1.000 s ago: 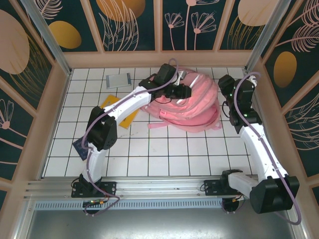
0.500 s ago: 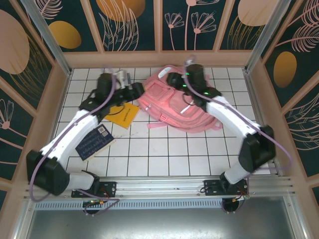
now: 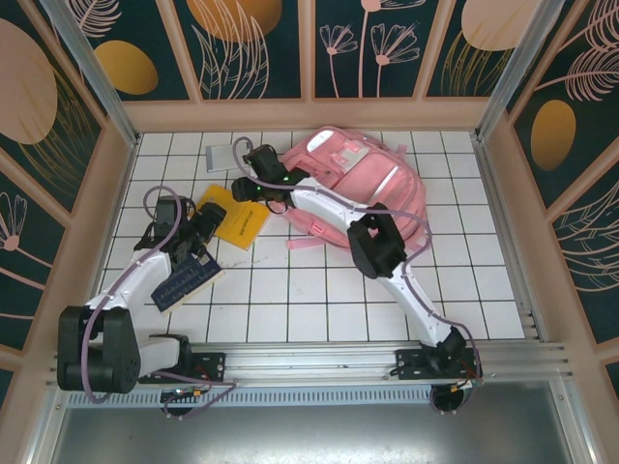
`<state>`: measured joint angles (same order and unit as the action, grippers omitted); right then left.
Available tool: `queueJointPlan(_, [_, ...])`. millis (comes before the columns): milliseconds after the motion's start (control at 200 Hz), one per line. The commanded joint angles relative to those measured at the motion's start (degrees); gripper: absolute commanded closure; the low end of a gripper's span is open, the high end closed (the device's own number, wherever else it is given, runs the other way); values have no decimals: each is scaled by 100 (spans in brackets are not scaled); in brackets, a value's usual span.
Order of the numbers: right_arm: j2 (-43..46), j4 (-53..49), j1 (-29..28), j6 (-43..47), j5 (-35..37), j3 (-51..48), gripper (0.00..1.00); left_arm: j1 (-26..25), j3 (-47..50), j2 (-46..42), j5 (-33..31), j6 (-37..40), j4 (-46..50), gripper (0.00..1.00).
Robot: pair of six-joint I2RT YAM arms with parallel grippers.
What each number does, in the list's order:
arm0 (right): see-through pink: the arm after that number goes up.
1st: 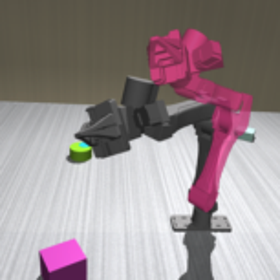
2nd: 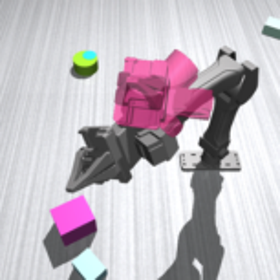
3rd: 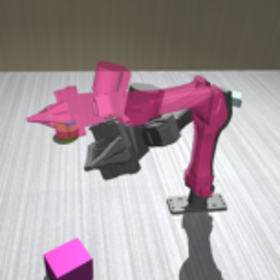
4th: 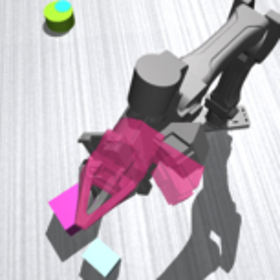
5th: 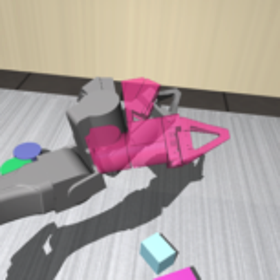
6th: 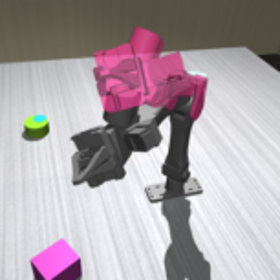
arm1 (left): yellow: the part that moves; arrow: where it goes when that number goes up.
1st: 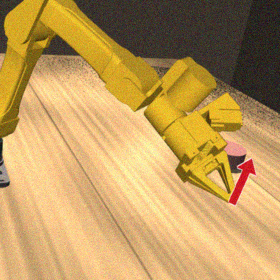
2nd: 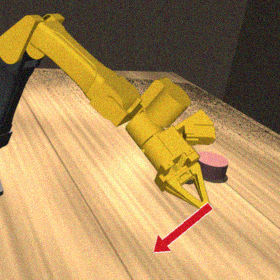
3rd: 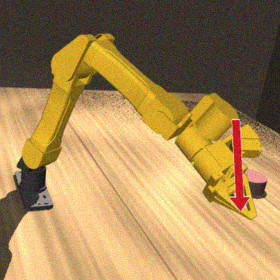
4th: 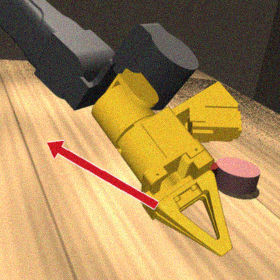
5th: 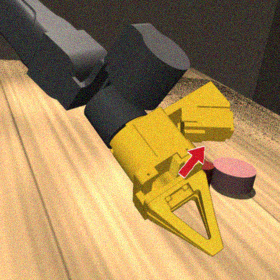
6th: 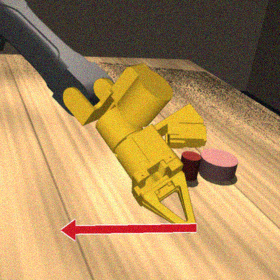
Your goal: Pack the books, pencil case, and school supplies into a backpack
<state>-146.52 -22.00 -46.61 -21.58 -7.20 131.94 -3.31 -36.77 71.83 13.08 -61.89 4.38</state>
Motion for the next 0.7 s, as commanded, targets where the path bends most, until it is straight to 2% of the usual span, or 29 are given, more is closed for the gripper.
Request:
queueJointPlan(0, [-406,-418,4,190,137,694,44,74,184,197,-46,-514,-924,18])
queueJointPlan(185, [-894,-434,-35,344,1097,1029,33,100,202,752,-163,-676,-1295,18])
queueJointPlan(270, [-1062,-551,-15,436,1273,1165,30,111,159,1016,-187,-719,-1393,18])
queueJointPlan(485, [-1335,-1037,42,426,475,1163,28,127,-34,1446,-481,-738,-1392,17])
queueJointPlan(696, [-848,-993,-76,520,13,382,29,121,-397,1931,-355,-729,-1300,17])
